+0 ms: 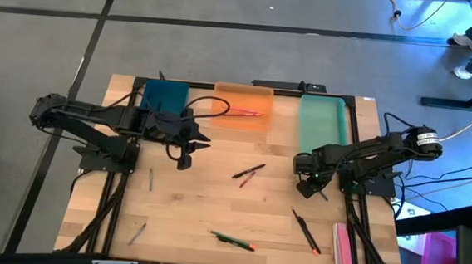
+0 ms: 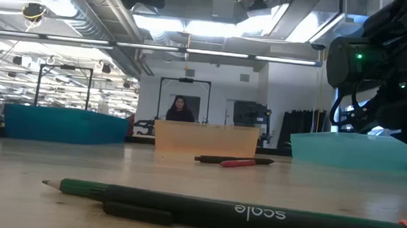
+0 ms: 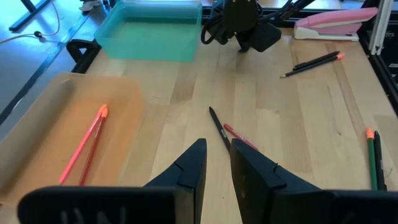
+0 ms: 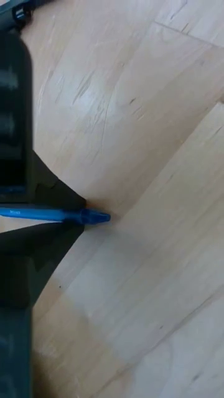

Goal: Sort crayons/erasers/pens/pencils in bins
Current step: Put the blue crayon into the blue bin

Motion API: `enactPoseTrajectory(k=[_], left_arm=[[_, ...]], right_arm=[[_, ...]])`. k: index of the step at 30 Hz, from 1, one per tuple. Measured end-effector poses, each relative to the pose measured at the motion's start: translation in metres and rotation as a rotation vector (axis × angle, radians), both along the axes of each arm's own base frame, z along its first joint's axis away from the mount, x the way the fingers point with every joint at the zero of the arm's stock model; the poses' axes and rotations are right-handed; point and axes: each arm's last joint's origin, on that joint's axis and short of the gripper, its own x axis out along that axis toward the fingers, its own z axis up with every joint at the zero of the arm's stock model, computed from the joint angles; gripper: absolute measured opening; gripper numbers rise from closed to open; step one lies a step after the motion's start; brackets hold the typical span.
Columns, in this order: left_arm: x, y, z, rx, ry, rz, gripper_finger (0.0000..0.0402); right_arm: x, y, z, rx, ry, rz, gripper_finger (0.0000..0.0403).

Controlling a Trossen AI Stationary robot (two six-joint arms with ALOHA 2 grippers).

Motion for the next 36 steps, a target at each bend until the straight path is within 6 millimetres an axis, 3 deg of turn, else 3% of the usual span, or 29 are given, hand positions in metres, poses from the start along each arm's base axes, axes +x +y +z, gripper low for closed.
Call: enactPoseTrajectory(k=[6, 21, 30, 36], left_arm=[[0.0, 0.0, 0.0, 0.0, 0.0, 0.0, 0.0065], [0.0, 0.0, 0.0, 0.0, 0.0, 0.0, 0.0065], [0.0, 0.0, 0.0, 0.0, 0.0, 0.0, 0.0065], [0.0, 0.0, 0.0, 0.0, 0.0, 0.0, 0.0065]], right_arm=[[0.001, 0.0, 0.001, 0.009, 0.001, -0.002, 0.004], [0.03, 0.002, 0.032, 0.011, -0.138, -0.001, 0.0041], [0.057, -0.001, 0.069, 0.001, -0.284, 0.021, 0.0041], [0.071, -0.021, 0.109, -0.135, -0.346, 0.052, 0.0041]])
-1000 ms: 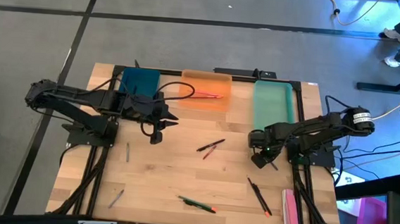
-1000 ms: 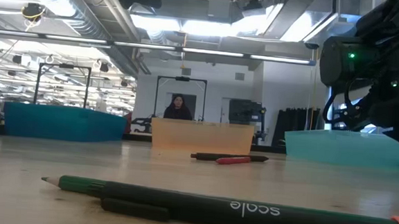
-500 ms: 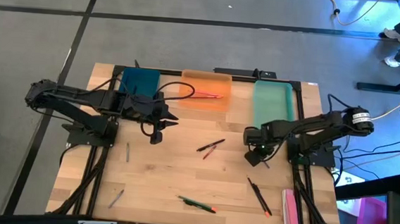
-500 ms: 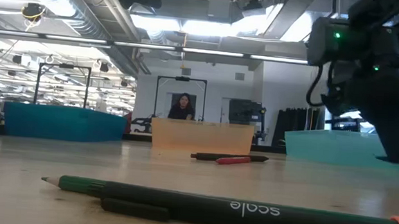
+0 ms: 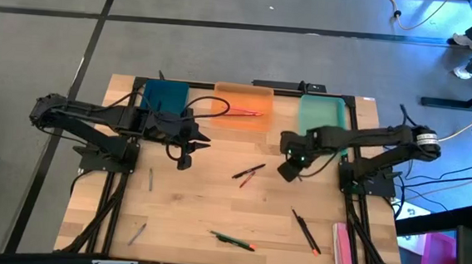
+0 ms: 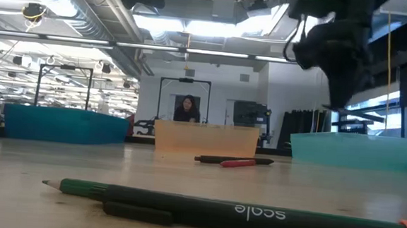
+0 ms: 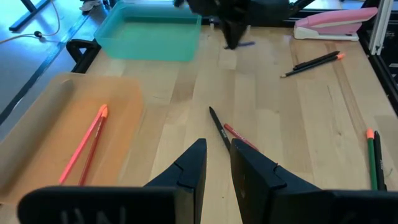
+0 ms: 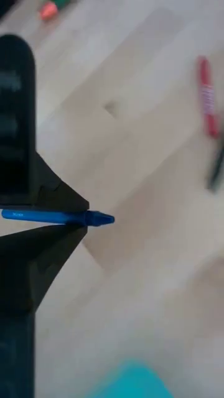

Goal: Sort crayons/erasers/pens/pencils in bins
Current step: Put the blue crayon into the blue bin

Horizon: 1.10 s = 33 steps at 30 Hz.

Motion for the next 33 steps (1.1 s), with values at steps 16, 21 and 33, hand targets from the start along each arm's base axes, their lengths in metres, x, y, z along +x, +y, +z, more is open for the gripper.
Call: enactPoseTrajectory(k=[16, 21, 33], left_arm=[[0.0, 0.002, 0.0, 0.049, -0.004, 0.074, 0.0065], [0.0, 0.003, 0.0, 0.058, -0.004, 0.088, 0.0065], [0.0, 0.003, 0.0, 0.058, -0.004, 0.088, 0.0065]], right_arm=[[-0.023, -0.104, 0.035, -0.251, 0.071, -0.118, 0.0041], [-0.038, -0.129, 0.034, -0.252, 0.09, -0.236, 0.0041], [-0.051, -0.177, 0.004, -0.193, 0.226, -0.29, 0.0041]])
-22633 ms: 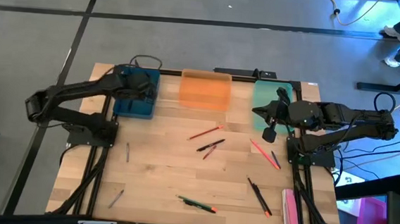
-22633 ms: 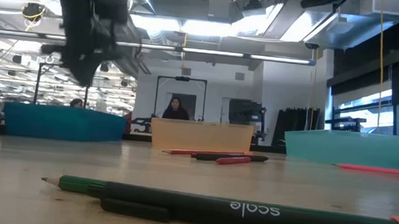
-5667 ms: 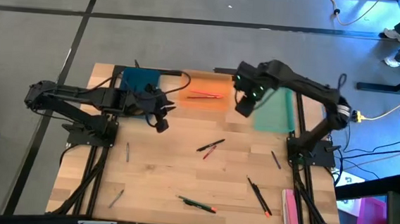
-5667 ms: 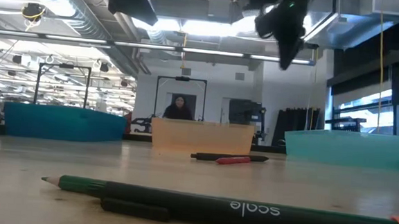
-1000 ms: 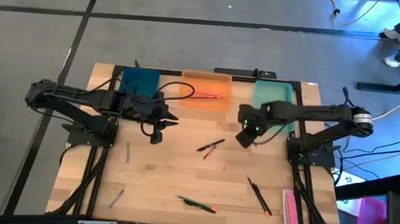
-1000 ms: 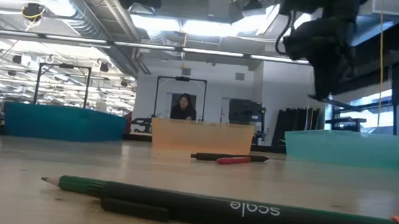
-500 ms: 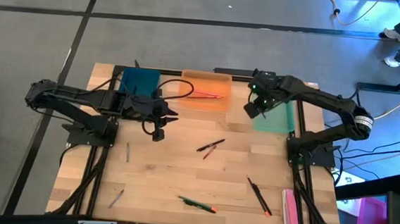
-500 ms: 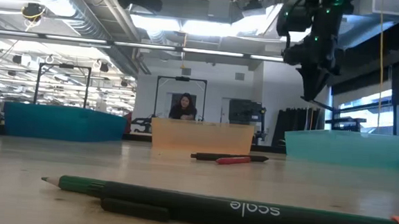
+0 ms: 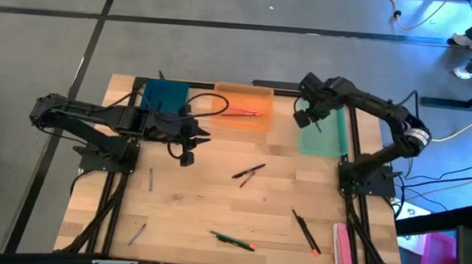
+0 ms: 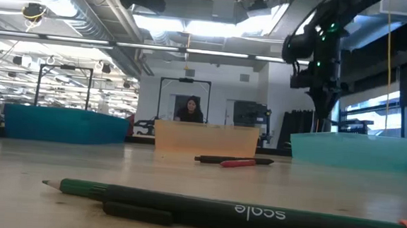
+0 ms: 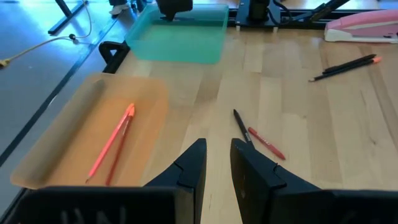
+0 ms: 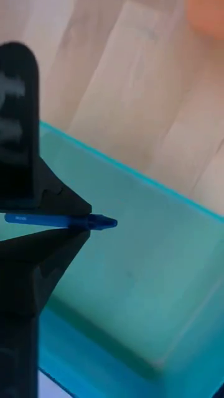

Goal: Sort crayons/erasers/pens/pencils in bins
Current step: Put the blue crayon into the blue bin, then put the gray crayon into the blue bin

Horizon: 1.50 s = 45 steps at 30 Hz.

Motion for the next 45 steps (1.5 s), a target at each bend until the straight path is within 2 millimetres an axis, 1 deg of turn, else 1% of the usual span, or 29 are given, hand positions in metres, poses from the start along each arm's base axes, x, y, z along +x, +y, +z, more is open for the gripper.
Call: enactPoseTrajectory(k=[5, 8, 10, 16, 22, 28, 36, 40, 42, 45], left_arm=[[0.0, 0.0, 0.0, 0.0, 0.0, 0.0, 0.0065], [0.0, 0.0, 0.0, 0.001, 0.0, 0.001, 0.0065], [0.0, 0.0, 0.0, 0.0, 0.0, 0.001, 0.0065], [0.0, 0.0, 0.0, 0.001, 0.0, 0.001, 0.0065], [0.0, 0.0, 0.0, 0.001, 0.0, 0.001, 0.0065], [0.0, 0.001, 0.0, 0.014, -0.001, 0.021, 0.0065], [0.0, 0.001, 0.0, 0.013, -0.001, 0.022, 0.0065], [0.0, 0.001, 0.0, -0.01, -0.009, 0.04, 0.0065], [0.0, 0.001, 0.0, -0.033, -0.02, 0.077, 0.0065], [-0.004, 0.001, 0.001, -0.066, -0.028, 0.115, 0.0065]], right_arm=[[-0.004, -0.017, -0.017, 0.047, 0.049, -0.025, 0.0041], [-0.006, -0.024, -0.027, 0.108, 0.04, -0.048, 0.0041], [-0.006, -0.027, -0.033, 0.147, 0.032, -0.05, 0.0041], [-0.006, -0.037, -0.049, 0.188, 0.058, -0.07, 0.0041], [-0.006, -0.042, -0.063, 0.227, 0.09, -0.082, 0.0041], [-0.005, -0.043, -0.066, 0.225, 0.088, -0.109, 0.0049], [-0.004, -0.044, -0.067, 0.217, 0.081, -0.084, 0.0073], [-0.002, -0.046, -0.066, 0.197, 0.064, -0.08, 0.0078], [-0.003, -0.045, -0.063, 0.187, 0.055, -0.077, 0.0077], [-0.004, -0.041, -0.049, 0.15, 0.024, -0.051, 0.0074]])
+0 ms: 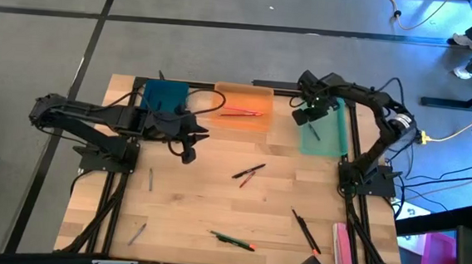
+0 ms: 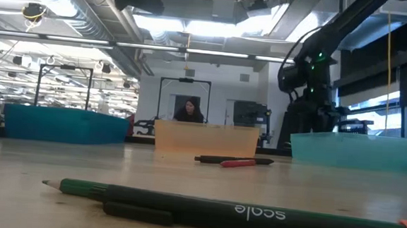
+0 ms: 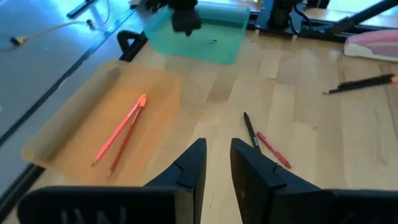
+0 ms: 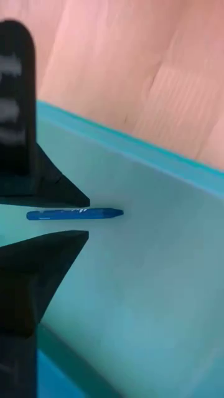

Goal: Sort crayons/erasers/pens/pencils in bins
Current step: Put the gray crayon into the blue bin

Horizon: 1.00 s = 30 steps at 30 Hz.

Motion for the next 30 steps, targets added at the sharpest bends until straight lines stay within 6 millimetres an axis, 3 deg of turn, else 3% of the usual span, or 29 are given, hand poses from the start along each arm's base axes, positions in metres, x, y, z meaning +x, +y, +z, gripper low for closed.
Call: enactPoseTrajectory(k=[5, 14, 24, 30], left_arm=[[-0.01, -0.002, 0.004, -0.1, -0.038, 0.063, 0.0065], [-0.04, -0.007, -0.007, -0.396, 0.063, 0.302, 0.0065], [-0.047, -0.029, -0.032, -0.809, 0.2, 0.706, 0.0065], [-0.042, -0.053, -0.042, -0.861, 0.293, 0.699, 0.0065]], right_arm=[[0.001, 0.022, 0.04, -0.116, -0.097, 0.089, 0.007], [0.019, 0.095, 0.1, -0.283, -0.352, 0.484, 0.007], [0.054, 0.151, 0.12, -0.292, -0.679, 0.889, 0.007], [0.061, 0.166, 0.123, -0.295, -0.726, 0.954, 0.007]])
